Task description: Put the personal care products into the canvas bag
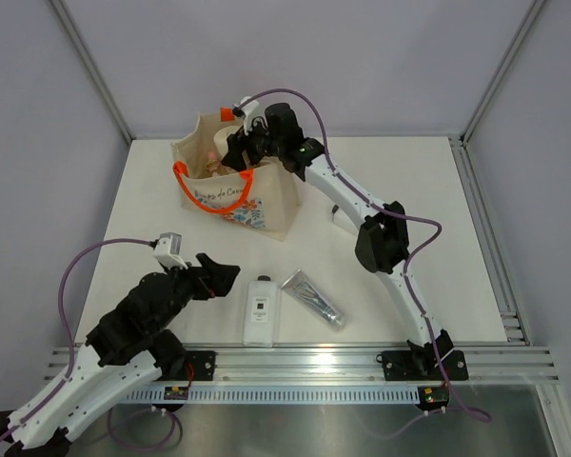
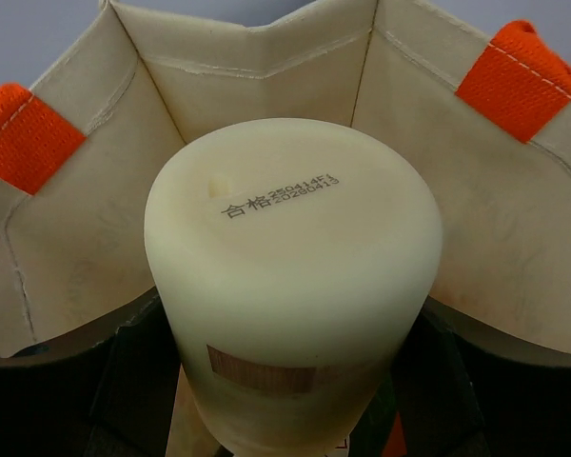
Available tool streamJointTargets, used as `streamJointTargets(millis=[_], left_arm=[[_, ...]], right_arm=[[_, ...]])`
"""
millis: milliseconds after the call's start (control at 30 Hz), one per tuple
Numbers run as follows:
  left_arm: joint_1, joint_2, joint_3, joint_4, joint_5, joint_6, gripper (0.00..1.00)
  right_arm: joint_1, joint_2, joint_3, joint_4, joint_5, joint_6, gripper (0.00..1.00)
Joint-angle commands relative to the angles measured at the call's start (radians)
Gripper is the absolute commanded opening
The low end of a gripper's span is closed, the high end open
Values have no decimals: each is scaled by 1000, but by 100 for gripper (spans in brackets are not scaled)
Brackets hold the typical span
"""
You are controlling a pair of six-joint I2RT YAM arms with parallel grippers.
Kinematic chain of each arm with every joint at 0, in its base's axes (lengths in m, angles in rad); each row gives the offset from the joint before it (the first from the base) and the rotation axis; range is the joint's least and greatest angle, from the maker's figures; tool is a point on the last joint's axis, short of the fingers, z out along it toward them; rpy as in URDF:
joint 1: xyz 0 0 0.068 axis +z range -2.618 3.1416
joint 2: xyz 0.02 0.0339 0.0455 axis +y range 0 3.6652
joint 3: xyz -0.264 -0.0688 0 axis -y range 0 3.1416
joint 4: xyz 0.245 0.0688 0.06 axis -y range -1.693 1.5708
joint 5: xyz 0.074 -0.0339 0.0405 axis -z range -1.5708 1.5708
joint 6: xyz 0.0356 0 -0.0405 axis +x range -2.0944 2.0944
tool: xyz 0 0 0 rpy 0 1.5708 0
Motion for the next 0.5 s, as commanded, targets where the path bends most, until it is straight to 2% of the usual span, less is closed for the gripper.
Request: streamJointTargets(millis=[0, 100, 133, 267, 367, 467], left_arm=[[3, 31, -14, 1, -79, -92, 99], [3, 93, -17, 3, -50, -106, 99], [3, 113, -17, 12, -36, -120, 99], [3, 253, -8, 56, 51, -129, 99], [2, 315, 3, 56, 114, -122, 99], [3, 366, 4, 62, 168, -102, 99]], right_arm=[[1, -101, -55, 44, -44, -111, 29], [1, -119, -62, -79, -88, -188, 54], [1, -119, -57, -104, -79, -210, 70], [1, -107, -23, -226, -58, -222, 99], [1, -111, 44, -294, -47, -207, 99], [1, -173, 49, -289, -30, -190, 100]])
